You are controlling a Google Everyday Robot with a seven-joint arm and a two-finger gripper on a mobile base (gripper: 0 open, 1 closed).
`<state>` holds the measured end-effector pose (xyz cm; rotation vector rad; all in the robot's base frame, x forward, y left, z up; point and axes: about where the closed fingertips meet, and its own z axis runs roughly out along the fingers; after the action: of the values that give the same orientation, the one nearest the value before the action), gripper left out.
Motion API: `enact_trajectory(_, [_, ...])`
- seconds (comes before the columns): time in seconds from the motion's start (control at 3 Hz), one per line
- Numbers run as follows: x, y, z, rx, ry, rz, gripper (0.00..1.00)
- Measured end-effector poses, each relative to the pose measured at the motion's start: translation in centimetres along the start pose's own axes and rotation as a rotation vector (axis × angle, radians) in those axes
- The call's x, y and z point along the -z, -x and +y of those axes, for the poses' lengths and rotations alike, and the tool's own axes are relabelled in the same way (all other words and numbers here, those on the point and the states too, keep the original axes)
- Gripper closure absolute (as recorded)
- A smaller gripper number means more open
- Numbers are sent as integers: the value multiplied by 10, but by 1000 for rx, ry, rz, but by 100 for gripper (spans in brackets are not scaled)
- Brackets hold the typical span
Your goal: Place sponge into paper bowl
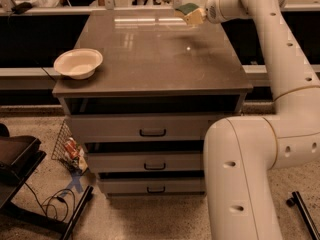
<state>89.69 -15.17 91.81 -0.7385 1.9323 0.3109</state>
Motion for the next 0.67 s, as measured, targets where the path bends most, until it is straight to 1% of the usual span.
enact_trajectory(0.33, [7, 21, 27, 31, 72, -18, 100])
enact_trajectory(0.67, [27, 51, 66, 71, 154, -45, 100])
